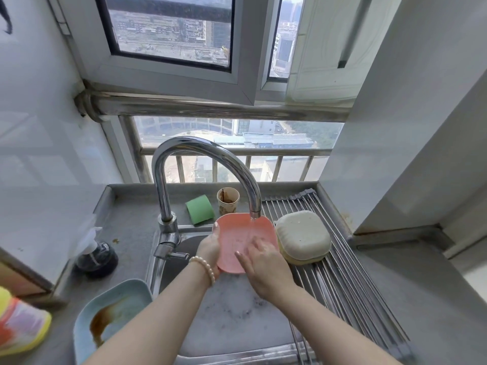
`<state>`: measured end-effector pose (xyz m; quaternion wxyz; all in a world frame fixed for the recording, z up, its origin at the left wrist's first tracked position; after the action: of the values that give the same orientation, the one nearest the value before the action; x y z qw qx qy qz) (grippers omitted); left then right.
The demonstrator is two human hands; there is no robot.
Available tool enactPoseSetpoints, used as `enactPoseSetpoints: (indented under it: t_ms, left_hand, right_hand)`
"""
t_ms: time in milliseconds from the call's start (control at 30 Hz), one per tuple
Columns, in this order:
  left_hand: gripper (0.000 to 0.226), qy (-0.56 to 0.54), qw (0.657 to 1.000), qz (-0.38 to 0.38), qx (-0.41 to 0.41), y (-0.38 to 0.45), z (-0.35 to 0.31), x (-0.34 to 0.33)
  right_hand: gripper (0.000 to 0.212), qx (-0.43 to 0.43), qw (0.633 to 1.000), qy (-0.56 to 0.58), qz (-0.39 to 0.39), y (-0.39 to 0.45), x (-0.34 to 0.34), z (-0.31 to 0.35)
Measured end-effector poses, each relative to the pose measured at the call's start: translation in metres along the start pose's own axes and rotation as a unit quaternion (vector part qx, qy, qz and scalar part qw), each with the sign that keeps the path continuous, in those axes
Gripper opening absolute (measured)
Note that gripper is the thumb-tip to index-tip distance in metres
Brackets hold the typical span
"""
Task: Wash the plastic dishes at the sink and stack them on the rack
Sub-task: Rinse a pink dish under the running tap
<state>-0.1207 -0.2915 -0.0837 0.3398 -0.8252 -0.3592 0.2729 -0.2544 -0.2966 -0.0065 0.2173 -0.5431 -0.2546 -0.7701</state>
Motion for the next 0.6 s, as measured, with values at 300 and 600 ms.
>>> enactPoseSetpoints:
  t_ms: [300,600]
  left_hand:
    - [0.072,-0.124,0.98,0.156,0.018,-0.049,0.0,-0.022]
    - [0.059,-0.128,0.98,0.152,0.002,-0.071,-0.004,-0.021]
  right_hand:
    - [0.105,-0.129,0.988,-0.02,0.083,0.029,-0.019,0.005]
    - [0.072,-0.094,0.987,0.128,0.038,0.043,-0.016,0.031]
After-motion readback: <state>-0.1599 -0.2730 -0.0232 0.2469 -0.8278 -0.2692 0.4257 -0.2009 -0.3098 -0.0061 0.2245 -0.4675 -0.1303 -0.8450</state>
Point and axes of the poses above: each hand's wrist, its own y-axis towards the middle knuckle, its own x-axis out of the back of the hand, z = x × y, the point moved 4 cm from there along y, towards the middle knuckle, and after that the axes turned 13 degrees about -z, right-handed, at the moved point
